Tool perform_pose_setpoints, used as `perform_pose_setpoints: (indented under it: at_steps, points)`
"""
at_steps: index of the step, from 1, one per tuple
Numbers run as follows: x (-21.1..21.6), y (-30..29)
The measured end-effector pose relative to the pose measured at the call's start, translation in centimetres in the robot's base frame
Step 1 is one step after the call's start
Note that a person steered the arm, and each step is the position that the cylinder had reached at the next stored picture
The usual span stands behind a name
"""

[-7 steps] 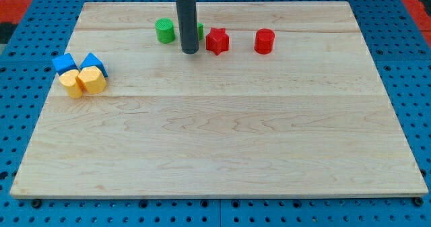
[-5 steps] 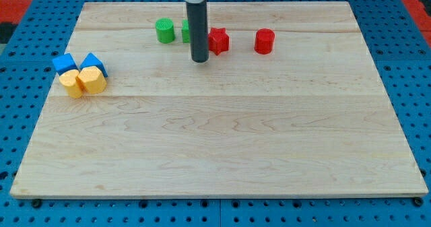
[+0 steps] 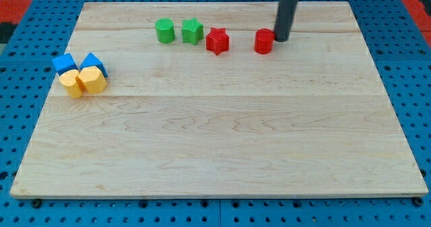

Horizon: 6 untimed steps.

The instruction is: Place the red blocks diagonally towards the bottom right side of the green star

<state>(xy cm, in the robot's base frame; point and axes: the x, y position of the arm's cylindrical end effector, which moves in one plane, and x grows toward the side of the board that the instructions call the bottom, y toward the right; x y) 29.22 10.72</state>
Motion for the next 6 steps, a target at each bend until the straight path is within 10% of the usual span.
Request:
perform_pose_setpoints:
  at_steps: [2,6]
  points:
    - [-0.2,-10.8]
    - [2.9,-9.0]
